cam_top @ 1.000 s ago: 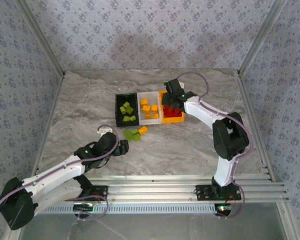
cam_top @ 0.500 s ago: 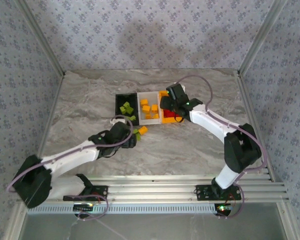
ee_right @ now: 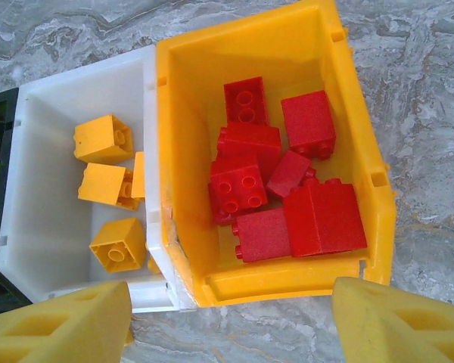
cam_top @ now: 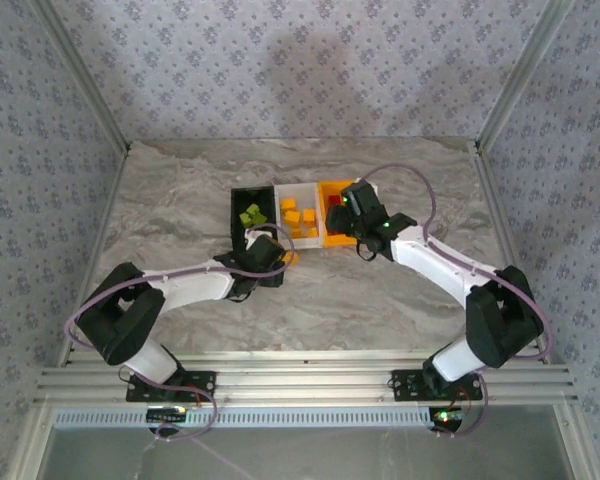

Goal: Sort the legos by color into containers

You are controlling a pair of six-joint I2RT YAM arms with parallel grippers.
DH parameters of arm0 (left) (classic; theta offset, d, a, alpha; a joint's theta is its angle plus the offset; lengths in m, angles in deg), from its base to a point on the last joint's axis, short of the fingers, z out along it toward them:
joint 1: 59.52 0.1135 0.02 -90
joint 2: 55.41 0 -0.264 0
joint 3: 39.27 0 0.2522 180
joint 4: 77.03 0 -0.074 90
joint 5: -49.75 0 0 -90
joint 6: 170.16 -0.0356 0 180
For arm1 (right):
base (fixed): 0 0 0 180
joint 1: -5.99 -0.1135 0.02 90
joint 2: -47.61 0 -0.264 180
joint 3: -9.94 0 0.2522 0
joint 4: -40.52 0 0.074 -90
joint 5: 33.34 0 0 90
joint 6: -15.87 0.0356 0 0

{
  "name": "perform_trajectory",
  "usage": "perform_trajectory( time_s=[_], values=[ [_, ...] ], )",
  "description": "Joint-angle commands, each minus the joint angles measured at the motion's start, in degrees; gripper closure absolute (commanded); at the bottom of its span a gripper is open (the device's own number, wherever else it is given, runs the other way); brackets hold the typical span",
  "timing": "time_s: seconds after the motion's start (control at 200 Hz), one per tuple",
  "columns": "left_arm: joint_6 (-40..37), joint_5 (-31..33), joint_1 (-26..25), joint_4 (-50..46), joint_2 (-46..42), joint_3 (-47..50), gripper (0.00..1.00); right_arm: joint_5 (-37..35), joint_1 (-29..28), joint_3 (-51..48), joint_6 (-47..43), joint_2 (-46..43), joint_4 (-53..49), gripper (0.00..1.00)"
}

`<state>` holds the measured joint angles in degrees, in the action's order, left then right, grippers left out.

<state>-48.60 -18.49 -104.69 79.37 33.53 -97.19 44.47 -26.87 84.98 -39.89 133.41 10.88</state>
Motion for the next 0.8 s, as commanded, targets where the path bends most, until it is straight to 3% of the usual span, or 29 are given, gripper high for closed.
perform_trajectory(
  time_s=[0.0, 0.175, 0.51, 0.66, 0.795],
  values=[
    [1.9, 3.2, 0.3, -2.7, -0.8, 2.3, 0.19, -0.2, 0.6, -1.2, 0.7, -1.6, 0.5, 0.28],
    [4.6, 3.2, 2.9, -5.2, -3.0, 5.8, 0.30, 0.2, 0.6, -2.1, 1.0, -2.6, 1.2, 0.28],
    [8.7, 1.0, 3.3, -12.1, -16.3, 13.0, 0.33, 0.5, 0.4, -3.9, 1.4, -5.5, 1.3, 0.28],
    [8.3, -3.3, 2.9, -12.1, -21.8, 12.1, 0.26, 0.6, 0.3, -4.3, 1.4, -5.9, 1.8, 0.28],
    [7.3, -4.0, 2.9, -8.6, -19.8, 10.5, 0.17, 0.7, 0.1, -4.4, 1.4, -5.8, 1.8, 0.28]
  ],
)
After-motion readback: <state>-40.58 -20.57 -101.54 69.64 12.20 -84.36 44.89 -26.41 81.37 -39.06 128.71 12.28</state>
